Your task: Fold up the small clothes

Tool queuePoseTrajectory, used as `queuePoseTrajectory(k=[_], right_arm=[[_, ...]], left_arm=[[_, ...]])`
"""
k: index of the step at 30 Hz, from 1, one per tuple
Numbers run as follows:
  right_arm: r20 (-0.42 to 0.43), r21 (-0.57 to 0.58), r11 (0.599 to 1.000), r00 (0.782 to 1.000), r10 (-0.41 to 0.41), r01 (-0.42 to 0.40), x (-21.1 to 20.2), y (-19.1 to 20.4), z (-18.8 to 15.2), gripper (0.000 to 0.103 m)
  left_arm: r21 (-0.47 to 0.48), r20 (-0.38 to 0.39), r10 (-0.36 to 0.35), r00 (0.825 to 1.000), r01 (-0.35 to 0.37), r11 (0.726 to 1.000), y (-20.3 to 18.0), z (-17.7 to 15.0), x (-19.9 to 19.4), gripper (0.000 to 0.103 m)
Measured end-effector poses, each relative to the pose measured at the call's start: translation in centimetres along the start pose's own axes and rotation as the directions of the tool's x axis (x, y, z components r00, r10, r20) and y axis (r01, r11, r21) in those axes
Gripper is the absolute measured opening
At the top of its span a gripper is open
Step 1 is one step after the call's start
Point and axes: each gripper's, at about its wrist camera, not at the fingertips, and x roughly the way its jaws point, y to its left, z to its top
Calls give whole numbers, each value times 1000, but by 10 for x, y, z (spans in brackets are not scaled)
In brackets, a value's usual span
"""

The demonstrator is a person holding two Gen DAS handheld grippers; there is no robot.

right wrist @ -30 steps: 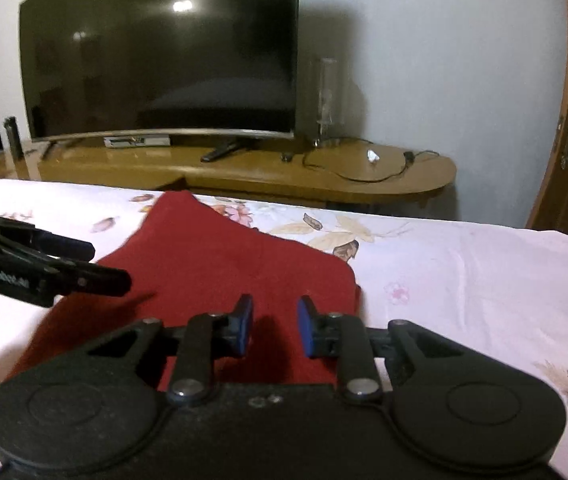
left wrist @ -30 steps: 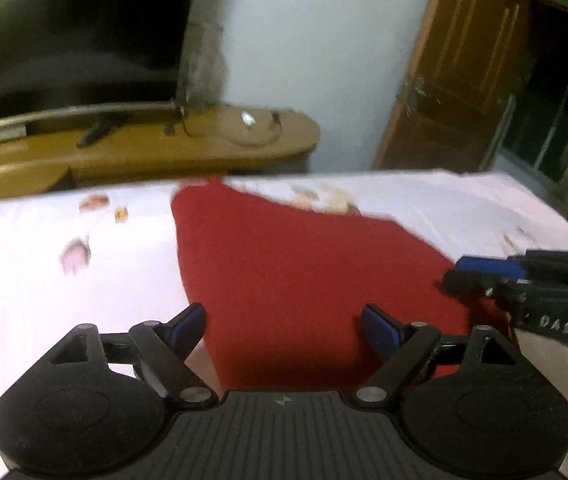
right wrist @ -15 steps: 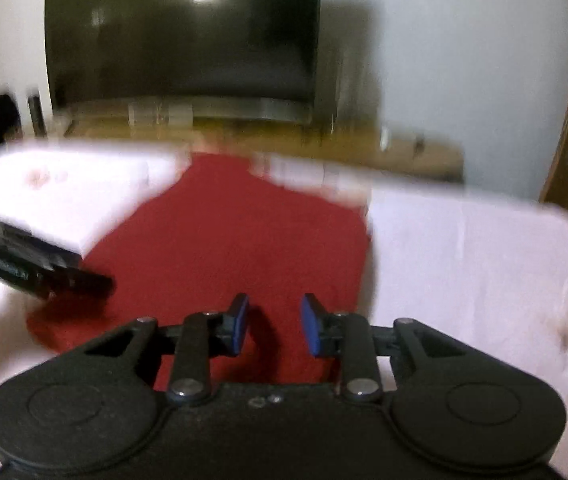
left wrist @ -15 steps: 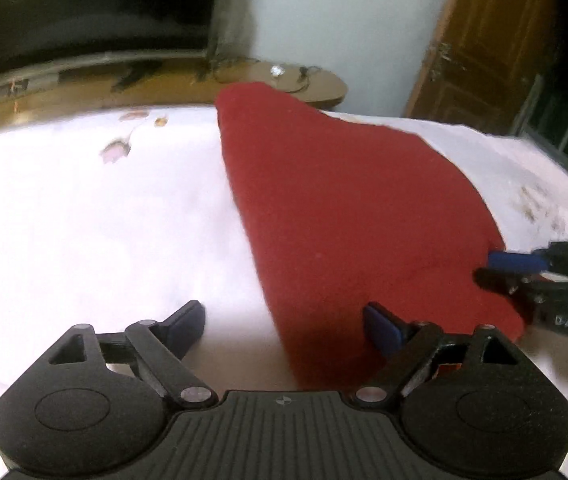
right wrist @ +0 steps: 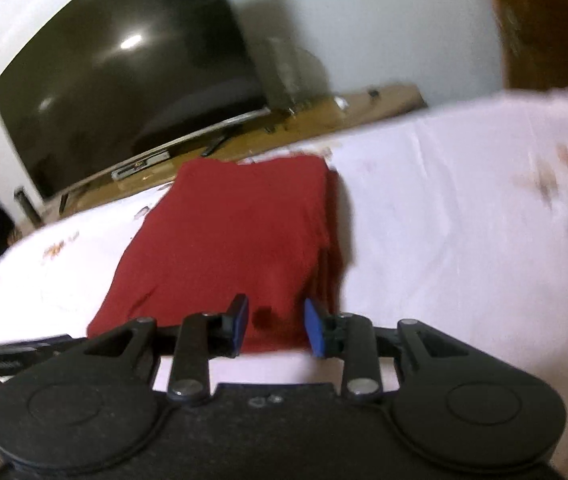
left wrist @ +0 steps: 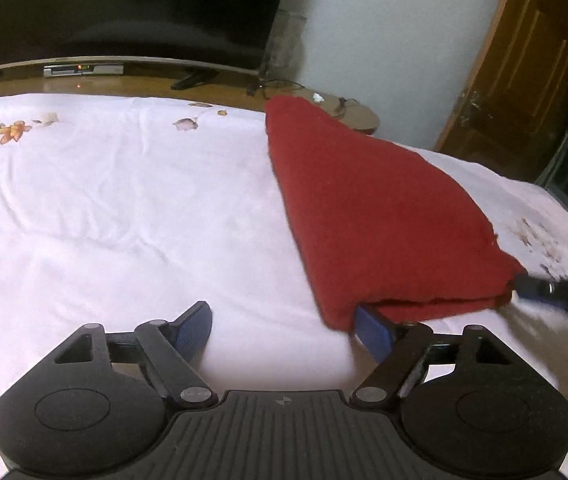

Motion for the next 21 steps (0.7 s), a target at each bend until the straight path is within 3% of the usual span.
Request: queuePoseTrajectory(k=[6, 12, 13, 15, 19, 21], right_arm=[[-35, 293, 950, 992, 123, -107, 12, -28, -14, 32], [-2, 429, 885, 979, 203, -183, 31, -42, -12, 31], [5, 439, 879, 978, 207, -188, 30, -42, -14, 29], [20, 429, 882, 978, 206, -195, 31, -42, -14, 9], [84, 313, 930, 981, 175, -192, 13, -33, 3, 8], [39, 255, 956, 989, 140, -145, 14, -28, 6, 7]], left_arm=[[38, -1, 38, 999, -38, 999, -21, 3, 8, 78], [7, 18, 49, 999, -49, 999, -17, 1, 6, 76], [16, 17, 54, 998, -54, 998, -18, 1, 7, 76], [77, 11, 84, 996, -85, 993, -23, 1, 8, 67], [116, 22, 127, 992, -129, 985, -24, -2, 2, 66], [133, 22, 140, 990, -142, 981, -26, -5, 4, 66]])
